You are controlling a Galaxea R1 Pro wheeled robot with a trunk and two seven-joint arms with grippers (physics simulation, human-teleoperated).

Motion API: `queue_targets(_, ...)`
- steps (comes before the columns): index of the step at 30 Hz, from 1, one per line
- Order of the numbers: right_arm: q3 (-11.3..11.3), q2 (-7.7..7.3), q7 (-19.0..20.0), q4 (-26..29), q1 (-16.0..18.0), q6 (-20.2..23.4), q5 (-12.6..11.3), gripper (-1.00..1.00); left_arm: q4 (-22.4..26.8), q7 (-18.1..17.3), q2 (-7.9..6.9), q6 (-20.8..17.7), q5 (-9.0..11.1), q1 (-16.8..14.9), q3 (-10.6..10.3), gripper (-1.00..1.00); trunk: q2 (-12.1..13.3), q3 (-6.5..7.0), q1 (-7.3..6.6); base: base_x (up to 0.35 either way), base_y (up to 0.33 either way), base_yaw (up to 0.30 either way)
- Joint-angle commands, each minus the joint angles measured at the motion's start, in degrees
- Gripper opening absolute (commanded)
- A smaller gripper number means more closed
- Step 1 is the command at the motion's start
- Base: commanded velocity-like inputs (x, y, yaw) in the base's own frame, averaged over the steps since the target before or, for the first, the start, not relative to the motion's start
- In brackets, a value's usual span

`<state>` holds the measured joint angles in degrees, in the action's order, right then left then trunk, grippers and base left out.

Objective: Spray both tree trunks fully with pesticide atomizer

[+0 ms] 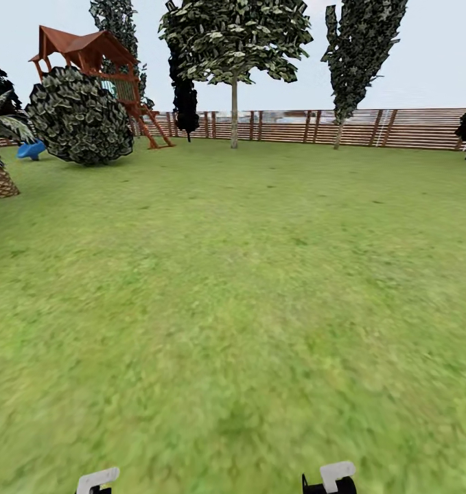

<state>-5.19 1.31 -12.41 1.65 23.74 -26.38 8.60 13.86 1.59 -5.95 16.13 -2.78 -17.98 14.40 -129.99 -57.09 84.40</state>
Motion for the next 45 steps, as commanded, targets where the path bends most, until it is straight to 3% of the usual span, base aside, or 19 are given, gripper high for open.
queue_targets(1, -0.4, 0.01, -0.6, -0.1, 0.0, 0.0, 0.4, 1.00, -0.1, 0.2, -0.01, 0.2, -0.3, 0.0, 0.1, -1.00, 0.0, -0.05, 0.03, 0.340, 0.000, 0.000)
queue_targets(45, -0.4, 0.01, -0.6, -0.1, 0.0, 0.0, 0.4, 1.00, -0.1, 0.2, 0.06, 0.2, -0.3, 0.0, 0.1, -1.00, 0.0, -0.05, 0.03, 0.340, 0.000, 0.000)
